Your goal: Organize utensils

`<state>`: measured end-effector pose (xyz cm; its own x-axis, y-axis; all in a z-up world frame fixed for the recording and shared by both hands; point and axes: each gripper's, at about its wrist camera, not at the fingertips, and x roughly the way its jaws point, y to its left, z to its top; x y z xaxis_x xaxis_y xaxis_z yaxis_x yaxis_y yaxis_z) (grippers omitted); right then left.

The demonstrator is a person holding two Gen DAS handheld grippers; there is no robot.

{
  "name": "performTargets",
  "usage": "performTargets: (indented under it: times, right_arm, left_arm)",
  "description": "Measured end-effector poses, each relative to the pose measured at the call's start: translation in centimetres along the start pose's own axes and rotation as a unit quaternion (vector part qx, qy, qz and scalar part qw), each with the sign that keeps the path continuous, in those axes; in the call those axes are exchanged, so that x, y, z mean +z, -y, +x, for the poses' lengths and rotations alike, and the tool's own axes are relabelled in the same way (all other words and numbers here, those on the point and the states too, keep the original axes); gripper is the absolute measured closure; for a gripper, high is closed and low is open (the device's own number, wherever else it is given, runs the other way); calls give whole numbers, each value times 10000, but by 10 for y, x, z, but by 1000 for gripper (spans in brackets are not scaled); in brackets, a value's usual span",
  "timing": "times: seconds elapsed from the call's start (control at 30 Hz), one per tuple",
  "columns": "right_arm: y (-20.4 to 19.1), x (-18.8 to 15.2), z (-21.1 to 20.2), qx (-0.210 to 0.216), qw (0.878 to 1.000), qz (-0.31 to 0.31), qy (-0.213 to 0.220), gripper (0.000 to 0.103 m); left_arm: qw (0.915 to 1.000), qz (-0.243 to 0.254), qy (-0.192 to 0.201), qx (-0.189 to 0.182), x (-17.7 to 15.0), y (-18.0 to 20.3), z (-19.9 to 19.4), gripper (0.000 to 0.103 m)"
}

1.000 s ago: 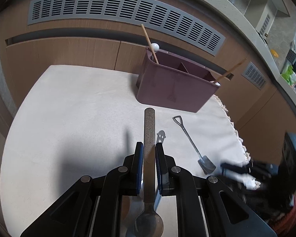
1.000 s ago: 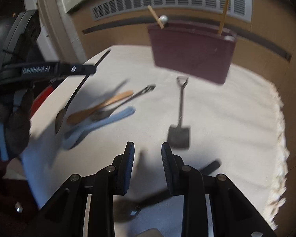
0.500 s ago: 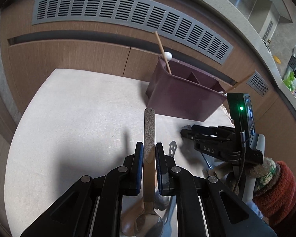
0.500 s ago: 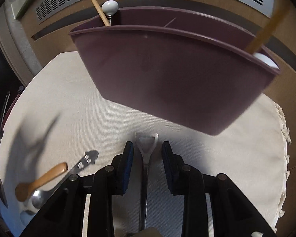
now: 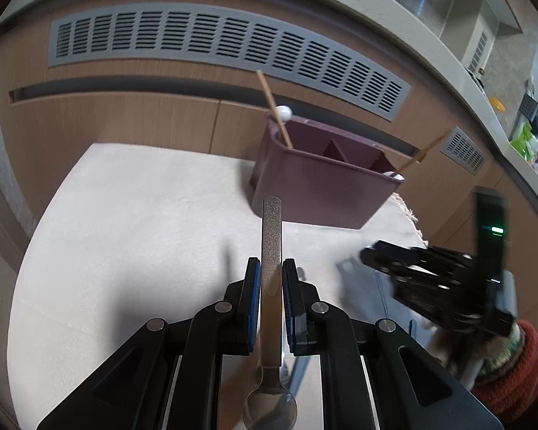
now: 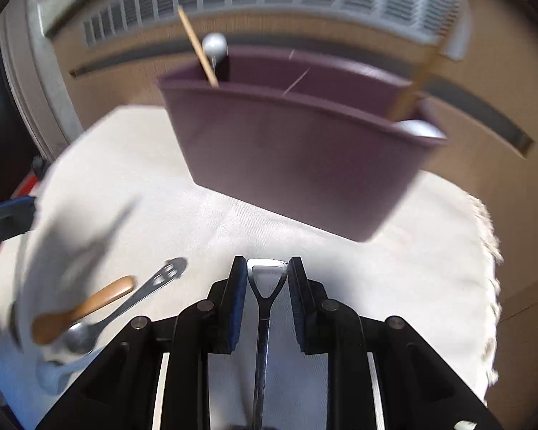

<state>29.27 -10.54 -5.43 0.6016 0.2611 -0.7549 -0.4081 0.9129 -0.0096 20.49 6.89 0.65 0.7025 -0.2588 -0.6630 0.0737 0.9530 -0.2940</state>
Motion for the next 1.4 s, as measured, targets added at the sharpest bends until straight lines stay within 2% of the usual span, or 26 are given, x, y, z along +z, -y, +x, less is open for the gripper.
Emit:
performTargets:
  times: [0.27, 0.33, 0.4, 0.47, 0.53, 0.57, 0.6, 0.63, 0.7, 0.8, 0.97, 1.17, 1.4]
  right_arm:
    - [18, -33, -96, 16, 9919, 555, 1146, 82]
    - [24, -31, -114, 35, 9883, 678, 1366, 82]
    - [29, -30, -138, 54, 9823, 780, 1704, 82]
    - [29, -16, -168, 74, 9738, 755, 2146, 82]
    - [29, 2, -200, 43, 9633, 578, 2622, 82]
    - [28, 14, -217, 12, 9574, 451, 2853, 82]
    - [26, 27, -234, -53, 9500, 319, 3106, 82]
    - [21, 40, -248, -123, 9442, 211, 3283, 82]
    - [23, 72, -267, -239, 9389, 10, 3434, 82]
    - [34, 107, -262, -226, 9427, -111, 3326, 82]
    - [65, 143, -206, -87, 9598, -66, 2803, 82]
    - [84, 154, -147, 57, 9728, -2, 2317, 82]
    - [94, 140, -104, 79, 9814, 153, 1914, 82]
  left_arm:
    - [9996, 175, 217, -99, 2, 27, -18, 91]
    - [9986, 119, 440, -266, 9, 32, -29, 91]
    - [9945, 151, 919, -480, 30, 44, -49, 91]
    - [9854, 307, 1544, -642, 53, 56, -72, 91]
    - [9657, 485, 2427, -788, 84, 72, -102, 91]
    - [9585, 529, 2673, -843, 93, 76, -109, 91]
    - [9478, 640, 3005, -859, 107, 83, -115, 91]
    - [9403, 687, 3253, -733, 116, 87, -115, 91]
    - [9315, 671, 3508, -691, 129, 88, -100, 91]
    - [9348, 525, 3442, -708, 142, 83, -65, 91]
    - [9451, 205, 3186, -697, 156, 71, 0, 91]
    - [9543, 247, 2932, -526, 150, 71, 55, 91]
    - [9620, 294, 2691, -346, 129, 69, 92, 91]
